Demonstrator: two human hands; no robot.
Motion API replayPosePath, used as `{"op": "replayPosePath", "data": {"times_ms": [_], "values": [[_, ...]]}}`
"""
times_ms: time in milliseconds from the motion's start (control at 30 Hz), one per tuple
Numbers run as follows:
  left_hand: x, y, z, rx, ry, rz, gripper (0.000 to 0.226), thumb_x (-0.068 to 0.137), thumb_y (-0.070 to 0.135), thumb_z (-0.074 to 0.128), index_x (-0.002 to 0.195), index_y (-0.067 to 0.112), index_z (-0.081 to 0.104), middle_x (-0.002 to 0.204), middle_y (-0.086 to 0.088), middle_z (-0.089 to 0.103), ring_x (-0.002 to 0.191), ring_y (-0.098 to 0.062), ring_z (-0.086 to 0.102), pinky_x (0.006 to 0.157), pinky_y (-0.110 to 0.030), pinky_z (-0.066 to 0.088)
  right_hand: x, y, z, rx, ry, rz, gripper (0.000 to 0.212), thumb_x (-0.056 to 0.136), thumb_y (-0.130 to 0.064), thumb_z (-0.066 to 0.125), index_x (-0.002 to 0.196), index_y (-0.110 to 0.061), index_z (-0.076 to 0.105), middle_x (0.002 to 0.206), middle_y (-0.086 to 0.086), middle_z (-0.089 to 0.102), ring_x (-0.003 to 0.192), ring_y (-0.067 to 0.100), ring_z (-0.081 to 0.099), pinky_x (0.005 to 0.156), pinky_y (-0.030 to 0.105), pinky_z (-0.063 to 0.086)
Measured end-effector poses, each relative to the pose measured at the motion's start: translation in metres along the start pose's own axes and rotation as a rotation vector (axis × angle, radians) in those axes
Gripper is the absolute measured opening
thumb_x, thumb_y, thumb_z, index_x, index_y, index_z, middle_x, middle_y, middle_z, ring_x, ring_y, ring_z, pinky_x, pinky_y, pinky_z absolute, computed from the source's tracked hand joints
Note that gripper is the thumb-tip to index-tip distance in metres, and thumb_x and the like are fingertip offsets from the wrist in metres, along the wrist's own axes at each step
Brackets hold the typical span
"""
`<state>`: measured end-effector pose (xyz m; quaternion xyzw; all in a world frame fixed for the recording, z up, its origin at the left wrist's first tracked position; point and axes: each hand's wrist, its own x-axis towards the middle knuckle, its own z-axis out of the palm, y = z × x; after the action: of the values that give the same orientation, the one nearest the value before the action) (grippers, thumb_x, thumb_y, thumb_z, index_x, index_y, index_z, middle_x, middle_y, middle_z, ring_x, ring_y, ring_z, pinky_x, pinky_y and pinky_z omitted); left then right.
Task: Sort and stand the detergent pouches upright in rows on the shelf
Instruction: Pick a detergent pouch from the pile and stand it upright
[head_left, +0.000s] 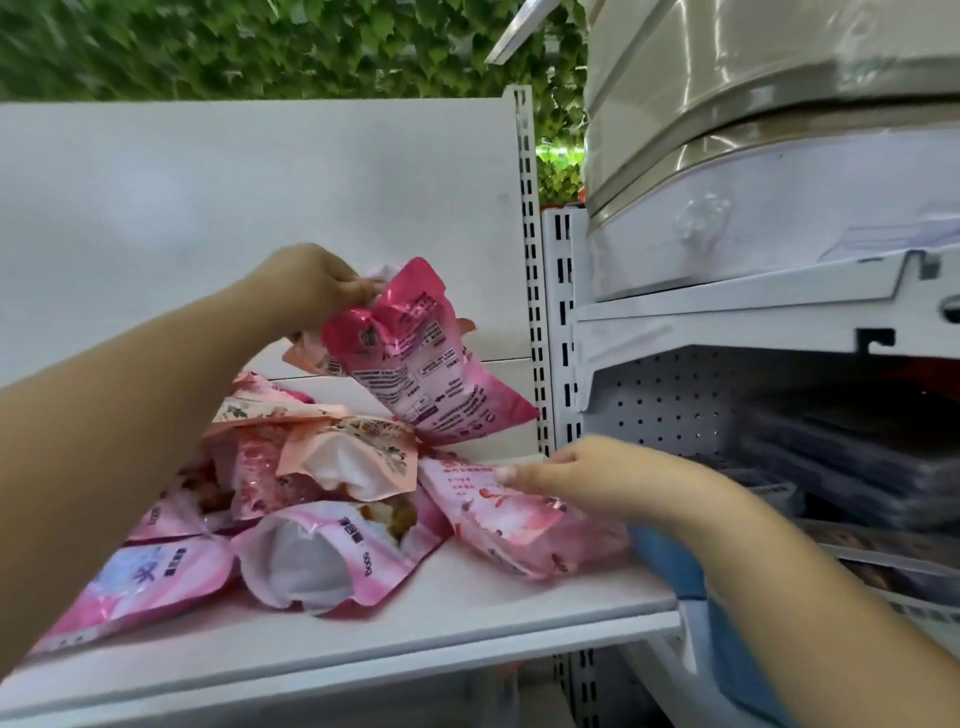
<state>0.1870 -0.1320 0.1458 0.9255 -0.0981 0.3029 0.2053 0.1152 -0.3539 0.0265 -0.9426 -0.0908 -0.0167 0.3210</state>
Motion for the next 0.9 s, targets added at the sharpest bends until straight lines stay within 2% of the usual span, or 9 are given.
{"op": "replayPosePath", "data": {"times_ms": [233,333,433,533,633,700,767,833,900], "values": [[-0.004,-0.025,-0.034,-0.08,0.206,-0.125,0.02,0.091,0.03,0.054,0.083,0.015,0.062,0.059,-0.004,0.051,0.049,-0.018,0.046,0.044,-0.024,0.031,0.046,0.004,0.001,0.113,-0.137,0.178,0.09,0.068,-0.074,0.052,0.136,-0.015,0.043,0.143,0.011,0.041,0.123,0.027,0.047,0.098,0.035,0.039],[-0.004,-0.038,-0.047,-0.059,0.243,-0.136,0.024,0.091,0.031,0.055,0.075,0.014,0.062,0.059,-0.003,0.052,0.052,-0.017,0.047,0.047,-0.024,0.035,0.055,-0.003,0.01,0.068,-0.185,0.081,0.108,0.053,-0.085,0.048,0.14,-0.021,0.038,0.15,0.004,0.032,0.133,0.024,0.035,0.108,0.036,0.029],[-0.004,-0.047,-0.058,-0.019,0.246,-0.116,0.03,0.09,0.028,0.057,0.064,0.013,0.061,0.056,-0.003,0.051,0.052,-0.016,0.044,0.05,-0.024,0.034,0.053,-0.033,-0.003,0.091,-0.05,-0.077,0.099,0.066,-0.075,0.052,0.147,-0.028,0.017,0.154,0.001,0.02,0.138,0.026,0.027,0.112,0.043,0.025],[-0.007,-0.051,-0.063,-0.012,0.176,-0.073,0.034,0.086,0.027,0.061,0.055,0.016,0.057,0.05,-0.004,0.047,0.045,-0.014,0.04,0.046,-0.024,0.031,0.054,-0.078,-0.013,0.174,0.01,-0.29,0.106,0.057,-0.072,0.055,0.146,-0.036,0.01,0.154,0.0,0.019,0.137,0.025,0.028,0.111,0.044,0.028],[-0.018,-0.062,-0.061,-0.046,0.0,-0.041,0.036,0.08,0.033,0.066,0.052,0.012,0.057,0.04,0.004,0.042,0.034,-0.006,0.035,0.041,-0.019,0.03,0.061,-0.115,0.004,0.294,-0.079,-0.442,0.087,0.063,-0.074,0.047,0.138,-0.032,0.033,0.139,-0.005,0.045,0.127,0.018,0.043,0.107,0.043,0.035],[-0.028,-0.072,-0.06,-0.036,-0.104,-0.024,0.037,0.075,0.04,0.069,0.06,0.007,0.062,0.046,0.004,0.046,0.042,-0.008,0.039,0.045,-0.017,0.032,0.064,-0.128,0.017,0.467,-0.218,-0.427,0.055,0.078,-0.069,0.035,0.107,-0.027,0.056,0.103,-0.007,0.062,0.1,0.009,0.058,0.098,0.034,0.045],[-0.039,-0.082,-0.064,-0.025,-0.224,-0.018,0.05,0.062,0.06,0.071,0.076,0.011,0.07,0.061,0.001,0.053,0.057,-0.011,0.046,0.056,-0.018,0.036,0.073,-0.13,0.024,0.509,-0.294,-0.422,0.042,0.088,-0.06,0.027,0.091,-0.031,0.056,0.09,-0.01,0.062,0.083,0.001,0.058,0.082,0.019,0.049],[-0.049,-0.089,-0.07,-0.06,-0.323,0.017,0.053,0.052,0.074,0.066,0.083,0.031,0.071,0.075,0.011,0.06,0.07,-0.005,0.052,0.063,-0.015,0.039,0.081,-0.13,0.035,0.445,-0.311,-0.451,0.042,0.092,-0.057,0.024,0.102,-0.034,0.057,0.099,-0.012,0.063,0.087,0.001,0.058,0.08,0.013,0.046],[-0.056,-0.087,-0.075,-0.184,-0.325,0.024,0.034,0.076,0.06,0.055,0.102,0.04,0.063,0.106,0.018,0.058,0.101,0.001,0.051,0.075,-0.007,0.037,0.087,-0.134,0.045,0.377,-0.275,-0.451,0.052,0.092,-0.058,0.022,0.123,-0.03,0.053,0.116,-0.009,0.059,0.103,0.007,0.055,0.094,0.019,0.04]]}}
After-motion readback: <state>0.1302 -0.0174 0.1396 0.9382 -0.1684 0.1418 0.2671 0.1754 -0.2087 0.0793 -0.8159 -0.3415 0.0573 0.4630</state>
